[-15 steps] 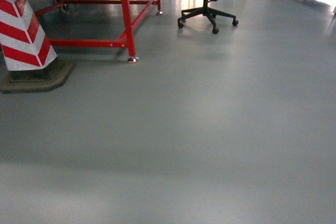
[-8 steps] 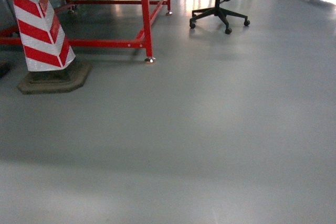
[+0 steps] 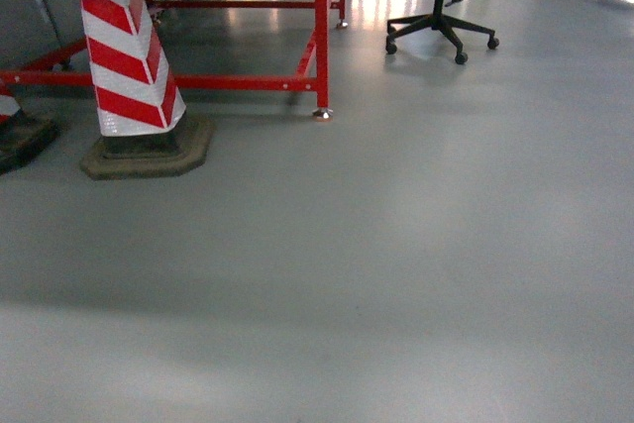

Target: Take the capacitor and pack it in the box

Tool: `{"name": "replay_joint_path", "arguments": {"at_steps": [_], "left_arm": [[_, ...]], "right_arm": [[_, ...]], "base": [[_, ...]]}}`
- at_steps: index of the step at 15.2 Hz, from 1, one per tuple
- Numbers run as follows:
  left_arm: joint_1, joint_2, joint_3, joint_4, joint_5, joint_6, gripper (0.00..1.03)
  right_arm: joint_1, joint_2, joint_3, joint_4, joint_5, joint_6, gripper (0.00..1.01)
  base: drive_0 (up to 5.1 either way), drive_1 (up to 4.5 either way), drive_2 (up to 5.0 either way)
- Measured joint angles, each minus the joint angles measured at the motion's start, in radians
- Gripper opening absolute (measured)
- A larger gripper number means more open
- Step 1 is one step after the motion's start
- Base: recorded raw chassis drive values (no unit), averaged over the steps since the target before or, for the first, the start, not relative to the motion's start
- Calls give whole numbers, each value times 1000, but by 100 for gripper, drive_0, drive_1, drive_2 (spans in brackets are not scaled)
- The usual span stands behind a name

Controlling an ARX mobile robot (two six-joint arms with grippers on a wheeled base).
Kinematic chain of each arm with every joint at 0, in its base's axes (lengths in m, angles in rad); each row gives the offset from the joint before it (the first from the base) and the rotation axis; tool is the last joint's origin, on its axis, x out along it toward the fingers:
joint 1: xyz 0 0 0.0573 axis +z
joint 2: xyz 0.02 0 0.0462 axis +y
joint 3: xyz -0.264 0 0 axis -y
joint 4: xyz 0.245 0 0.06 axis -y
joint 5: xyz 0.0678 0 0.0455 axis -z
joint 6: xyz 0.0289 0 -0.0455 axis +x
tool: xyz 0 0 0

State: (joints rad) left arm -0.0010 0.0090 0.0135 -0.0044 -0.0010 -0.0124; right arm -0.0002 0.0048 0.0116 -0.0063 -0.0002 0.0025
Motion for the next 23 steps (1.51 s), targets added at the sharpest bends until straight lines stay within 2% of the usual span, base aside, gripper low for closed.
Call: {"name": "replay_joint_path", "arguments": {"at_steps": [23], "left_arm": [[0,0,0,-2,0,2,44]], "right_arm": [[0,0,0,1,0,0,98]], "base": [[-507,238,238]]}}
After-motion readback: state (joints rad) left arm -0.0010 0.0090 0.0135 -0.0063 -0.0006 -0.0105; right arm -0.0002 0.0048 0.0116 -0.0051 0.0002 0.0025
